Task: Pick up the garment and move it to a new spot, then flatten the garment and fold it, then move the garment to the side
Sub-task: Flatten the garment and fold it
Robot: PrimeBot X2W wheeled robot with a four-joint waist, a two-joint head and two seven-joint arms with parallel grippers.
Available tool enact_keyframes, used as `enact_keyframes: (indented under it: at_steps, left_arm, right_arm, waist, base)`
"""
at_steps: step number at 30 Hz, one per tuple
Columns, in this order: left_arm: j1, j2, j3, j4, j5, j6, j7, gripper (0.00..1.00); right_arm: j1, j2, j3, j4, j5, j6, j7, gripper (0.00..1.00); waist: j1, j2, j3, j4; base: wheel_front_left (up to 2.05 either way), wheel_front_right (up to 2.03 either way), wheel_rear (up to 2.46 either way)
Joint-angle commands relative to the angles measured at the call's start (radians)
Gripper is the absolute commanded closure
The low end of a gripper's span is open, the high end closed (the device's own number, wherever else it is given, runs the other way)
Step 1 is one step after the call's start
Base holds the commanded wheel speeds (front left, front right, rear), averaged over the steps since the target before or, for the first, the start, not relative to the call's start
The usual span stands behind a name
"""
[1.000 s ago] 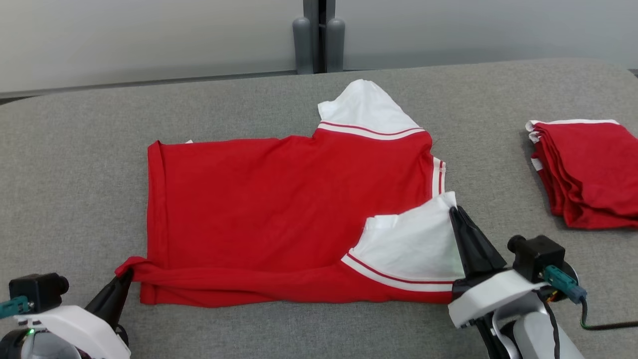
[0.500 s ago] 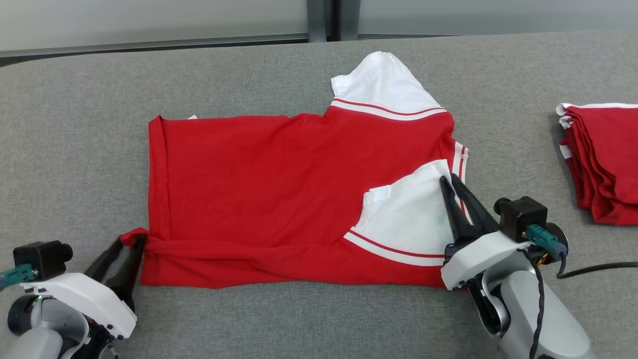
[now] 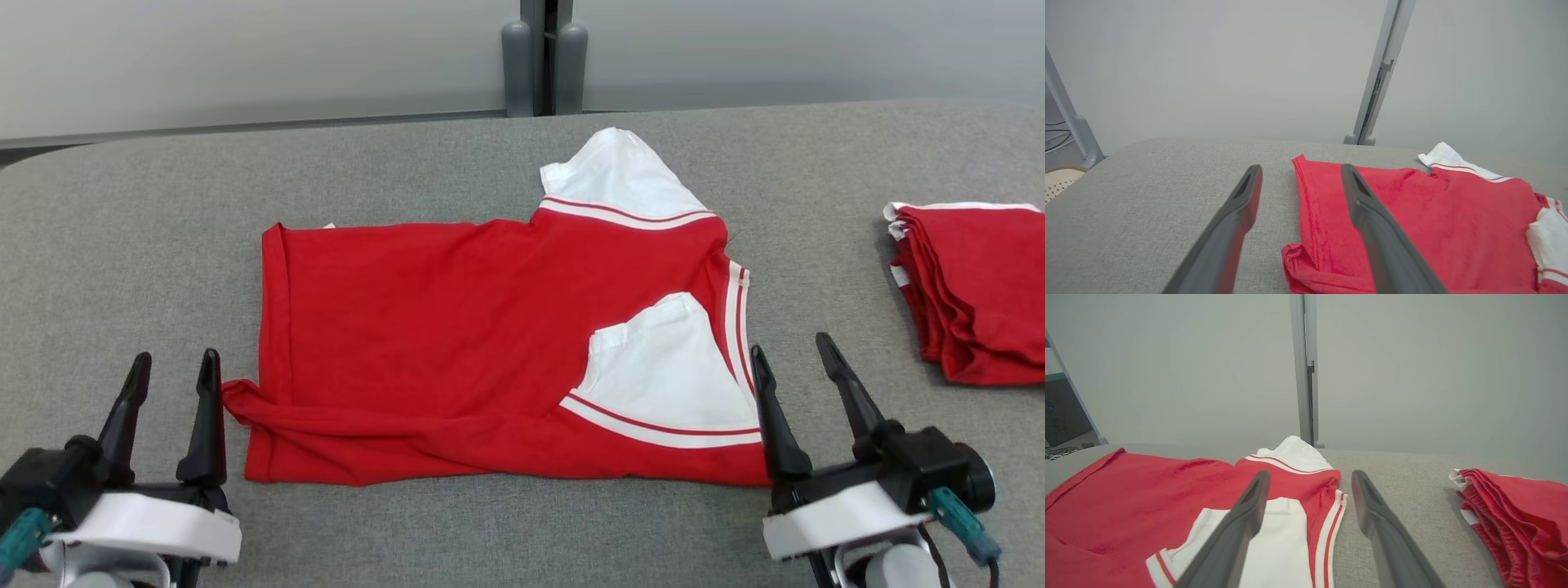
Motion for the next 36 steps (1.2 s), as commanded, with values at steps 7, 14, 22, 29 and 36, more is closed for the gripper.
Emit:
enact_keyframes:
  at_steps: [7,14,22,29,36]
  left_arm:
    - [0.139,-0.064,0.043,-0.066,0.122,0.005,-0.004,0.0]
    - [0.175,-0.094,0.044,-0.018,0.168,-0.035,-0.005,0.0]
    - [0.169,-0.107,0.049,0.012,0.18,-0.062,-0.005,0.0]
    - [0.142,-0.113,0.027,0.106,0.157,-0.09,0.021,0.0]
    - [0.067,-0.115,0.012,0.26,0.117,-0.143,0.046,0.0]
  right_arm:
    - [0.19,-0.001,-0.02,-0.141,0.034,0.0,0.029,0.0]
    - [0.273,-0.001,-0.036,-0.21,0.058,0.0,0.065,0.0]
    - [0.277,-0.001,-0.038,-0.218,0.064,0.0,0.073,0.0]
    - [0.255,-0.001,-0.024,-0.175,0.054,0.0,0.101,0.0]
    - [0.19,-0.001,-0.015,-0.014,0.062,0.0,0.121,0.0]
  waist:
    - [0.0,0.0,-0.061,-0.014]
    - [0.0,0.0,-0.077,-0.018]
    - [0.0,0.0,-0.08,-0.022]
    - [0.0,0.0,-0.053,-0.021]
    - [0.0,0.0,0.016,-0.004]
  base:
    - [0.0,0.0,0.0]
    - [0.0,0.0,0.0]
    - [0.0,0.0,0.0]
    - [0.0,0.0,0.0]
    - [0.0,0.0,0.0]
